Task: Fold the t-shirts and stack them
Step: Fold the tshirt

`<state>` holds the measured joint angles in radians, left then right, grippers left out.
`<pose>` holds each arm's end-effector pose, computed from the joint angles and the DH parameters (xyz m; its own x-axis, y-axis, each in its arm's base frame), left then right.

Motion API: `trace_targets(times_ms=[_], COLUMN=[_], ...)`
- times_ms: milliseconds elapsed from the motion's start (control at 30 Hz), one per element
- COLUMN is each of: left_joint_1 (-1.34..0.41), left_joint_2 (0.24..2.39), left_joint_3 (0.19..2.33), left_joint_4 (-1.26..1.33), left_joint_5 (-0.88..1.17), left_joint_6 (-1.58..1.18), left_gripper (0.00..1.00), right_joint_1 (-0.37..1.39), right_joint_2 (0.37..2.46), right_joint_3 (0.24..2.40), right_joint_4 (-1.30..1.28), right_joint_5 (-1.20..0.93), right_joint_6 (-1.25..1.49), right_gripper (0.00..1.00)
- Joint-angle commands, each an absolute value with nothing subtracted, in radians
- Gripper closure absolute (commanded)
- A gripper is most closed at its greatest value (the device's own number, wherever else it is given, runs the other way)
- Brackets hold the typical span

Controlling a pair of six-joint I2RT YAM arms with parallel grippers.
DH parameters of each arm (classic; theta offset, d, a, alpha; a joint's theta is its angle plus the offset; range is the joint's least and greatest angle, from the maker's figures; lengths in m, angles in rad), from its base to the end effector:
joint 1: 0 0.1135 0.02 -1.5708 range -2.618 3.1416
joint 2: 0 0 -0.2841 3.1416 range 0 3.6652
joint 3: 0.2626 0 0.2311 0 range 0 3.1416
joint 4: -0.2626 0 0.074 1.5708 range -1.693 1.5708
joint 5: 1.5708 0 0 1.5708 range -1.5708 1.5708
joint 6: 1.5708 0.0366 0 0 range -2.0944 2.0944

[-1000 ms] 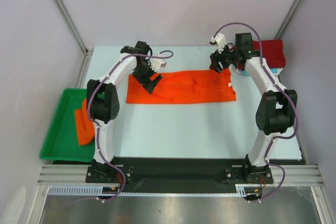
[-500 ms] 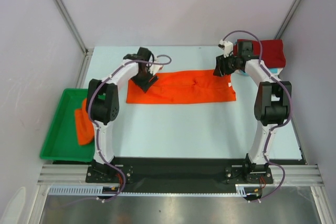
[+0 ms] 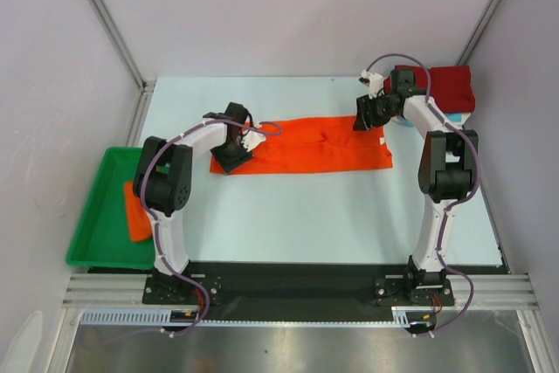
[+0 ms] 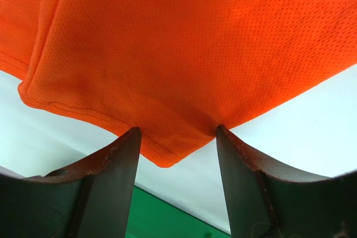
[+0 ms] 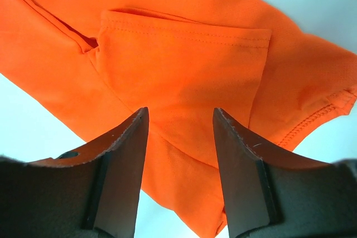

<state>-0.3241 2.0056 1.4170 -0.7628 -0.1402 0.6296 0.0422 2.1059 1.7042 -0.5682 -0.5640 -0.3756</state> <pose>0.3643 -0.1170 0.1896 -0.5791 0.8096 -0.0956 0.7764 0.5835 0.2384 0.4518 0.0387 0.2393 -0.6428 -0.3374 -0.6877 -0.6164 0.7609 0.2028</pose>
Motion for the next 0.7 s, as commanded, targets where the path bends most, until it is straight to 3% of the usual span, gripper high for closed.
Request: trace_targets(times_ms=[0, 133, 367, 467, 667], left_joint_1=[-0.318, -0.313, -0.270, -0.256, -0.256], left_joint_2=[1.999, 1.980, 1.996, 2.043, 2.112], left_joint_3=[1.394, 1.384, 1.388, 1.420, 1.451], left_joint_4=[-0.746, -0.761, -0.831, -0.876, -0.928], left_joint_5=[-0.152, -0.150, -0.127, -0.109, -0.055], left_joint_6=[0.679, 0.706, 0.727, 0.721, 0.690], left_gripper=[0.38, 0.44, 0.45, 0.52, 0.78], right_joint_1=[0.051, 0.055, 0.043, 0.038, 0.052], right_joint_2=[2.092, 2.072, 2.082, 2.112, 2.250], right_joint_3=[1.727, 1.701, 1.706, 1.721, 1.825], right_joint_4=[-0.578, -0.566, -0.564, -0.566, -0.598], right_joint_5=[-0.566, -0.560, -0.545, -0.514, -0.439], right_joint_6=[-0.387, -0.387, -0.382, -0.388, -0.429], right_gripper=[0.45, 0.45, 0.45, 0.45, 0.45])
